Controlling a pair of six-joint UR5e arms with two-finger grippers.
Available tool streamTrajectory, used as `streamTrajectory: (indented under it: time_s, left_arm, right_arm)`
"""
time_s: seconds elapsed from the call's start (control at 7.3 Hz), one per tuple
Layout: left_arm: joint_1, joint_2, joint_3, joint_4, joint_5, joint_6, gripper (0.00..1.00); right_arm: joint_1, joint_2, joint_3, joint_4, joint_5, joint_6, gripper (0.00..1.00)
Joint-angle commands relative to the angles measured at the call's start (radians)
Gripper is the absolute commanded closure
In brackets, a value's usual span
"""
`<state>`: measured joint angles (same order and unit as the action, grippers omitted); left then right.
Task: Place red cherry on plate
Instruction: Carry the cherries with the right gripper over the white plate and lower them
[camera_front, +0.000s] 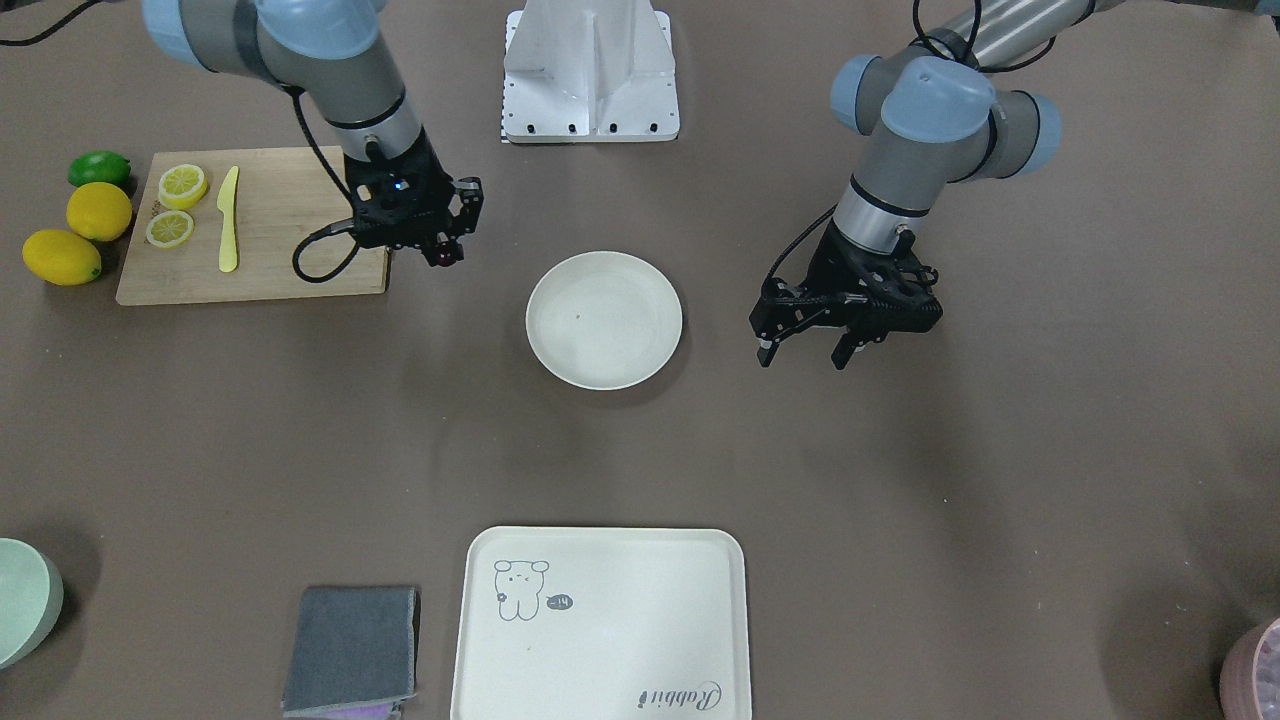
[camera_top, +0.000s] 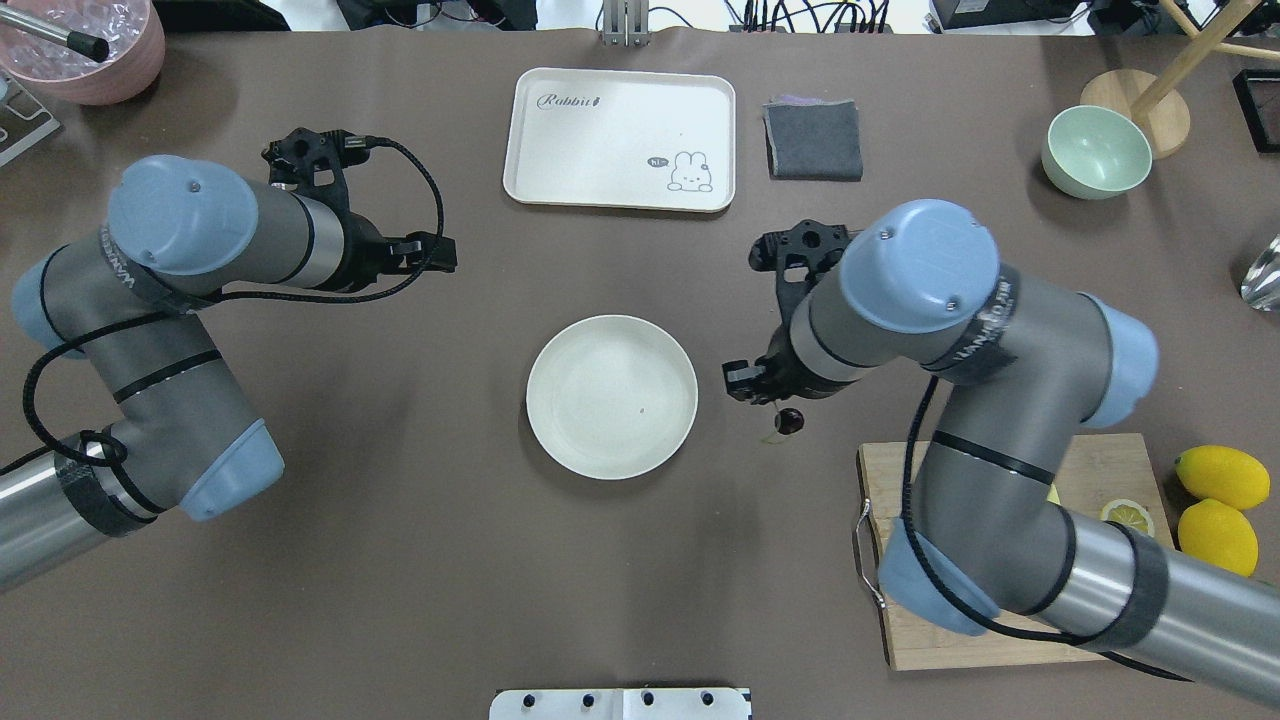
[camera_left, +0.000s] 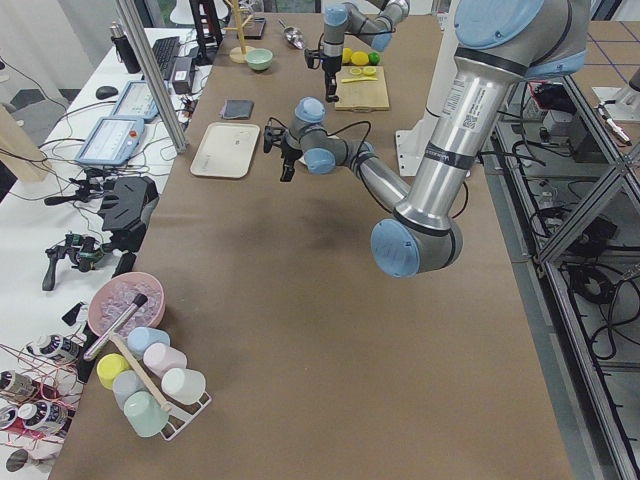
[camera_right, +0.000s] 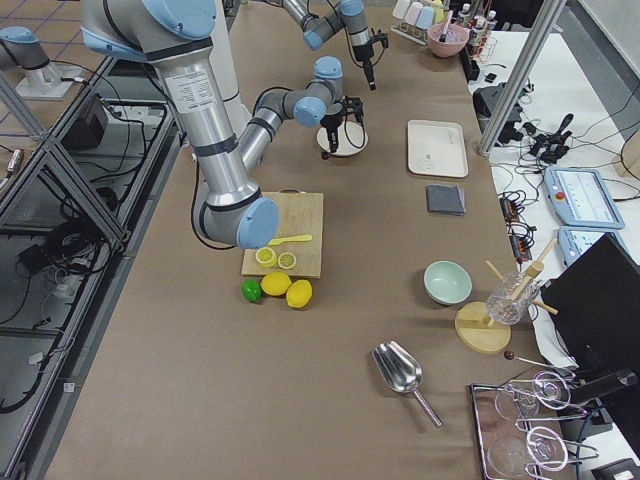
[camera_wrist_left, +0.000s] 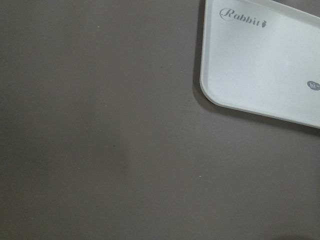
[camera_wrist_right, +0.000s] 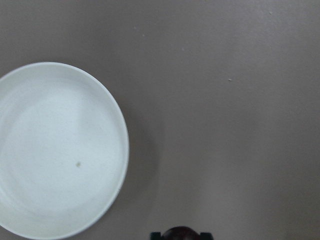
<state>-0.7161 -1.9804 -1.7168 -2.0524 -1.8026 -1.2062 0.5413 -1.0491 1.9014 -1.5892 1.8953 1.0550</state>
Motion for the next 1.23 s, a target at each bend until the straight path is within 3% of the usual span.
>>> streamTrajectory:
  time_s: [0.0,0.14,0.41,0.68,0.82,1.1]
  left_arm:
    - [-0.046,0.021,0.025,-0.002,-0.006,0.059,0.02]
    - [-0.058,0.025,0.032,-0.002,-0.004,0.072,0.02]
    - [-0.083,0.052,0.036,-0.009,-0.004,0.074,0.02]
    - [-0.101,0.051,0.057,-0.009,-0.004,0.073,0.02]
    - [-0.109,0.051,0.066,-0.011,-0.006,0.074,0.02]
    - [-0.114,0.051,0.074,-0.011,-0.006,0.073,0.02]
  right_arm:
    - [-0.035,0.203,-0.193,0.001,-0.05,0.063,1.0]
    - [-0.04,0.268,-0.294,0.021,-0.073,0.062,1.0]
    - [-0.052,0.29,-0.457,0.217,-0.085,0.062,1.0]
    - [-0.066,0.296,-0.463,0.225,-0.082,0.063,1.0]
    - [-0.084,0.303,-0.461,0.225,-0.082,0.066,0.03]
    - [-0.107,0.308,-0.434,0.227,-0.082,0.11,0.0]
